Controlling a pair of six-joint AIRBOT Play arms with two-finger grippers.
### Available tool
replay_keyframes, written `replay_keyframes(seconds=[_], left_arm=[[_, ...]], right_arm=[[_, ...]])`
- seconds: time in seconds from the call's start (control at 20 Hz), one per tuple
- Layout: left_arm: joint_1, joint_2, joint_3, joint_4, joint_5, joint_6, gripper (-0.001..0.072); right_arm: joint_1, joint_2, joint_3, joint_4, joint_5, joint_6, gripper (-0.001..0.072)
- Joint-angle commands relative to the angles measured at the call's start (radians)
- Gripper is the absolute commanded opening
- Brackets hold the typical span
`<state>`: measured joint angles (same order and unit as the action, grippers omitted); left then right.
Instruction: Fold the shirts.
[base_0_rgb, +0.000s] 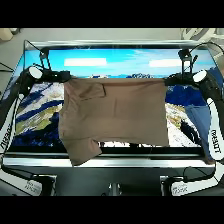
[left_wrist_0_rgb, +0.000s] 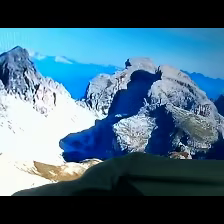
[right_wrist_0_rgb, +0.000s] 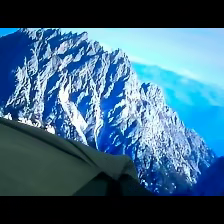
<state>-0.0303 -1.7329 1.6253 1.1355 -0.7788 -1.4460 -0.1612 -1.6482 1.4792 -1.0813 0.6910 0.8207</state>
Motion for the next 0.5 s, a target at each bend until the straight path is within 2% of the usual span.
replay_keyframes(seconds=[0.0,0.1,0.2,0.45], left_arm=[[0.034,-0.005,0.069,0.016,-0.232,0.01,0.0023],[0.033,-0.006,0.061,0.109,-0.446,0.01,0.0022],[0.028,-0.006,0.025,0.187,-0.59,0.011,0.0022],[0.028,-0.041,-0.079,0.154,-0.601,0.006,0.0023]], right_arm=[[-0.001,0.006,0.038,-0.059,0.221,-0.01,0.002],[0.002,0.003,0.037,-0.125,0.484,0.037,0.002],[0.004,-0.005,0.006,-0.19,0.616,0.082,0.002],[0.004,-0.051,-0.098,-0.144,0.592,0.114,0.0021]])
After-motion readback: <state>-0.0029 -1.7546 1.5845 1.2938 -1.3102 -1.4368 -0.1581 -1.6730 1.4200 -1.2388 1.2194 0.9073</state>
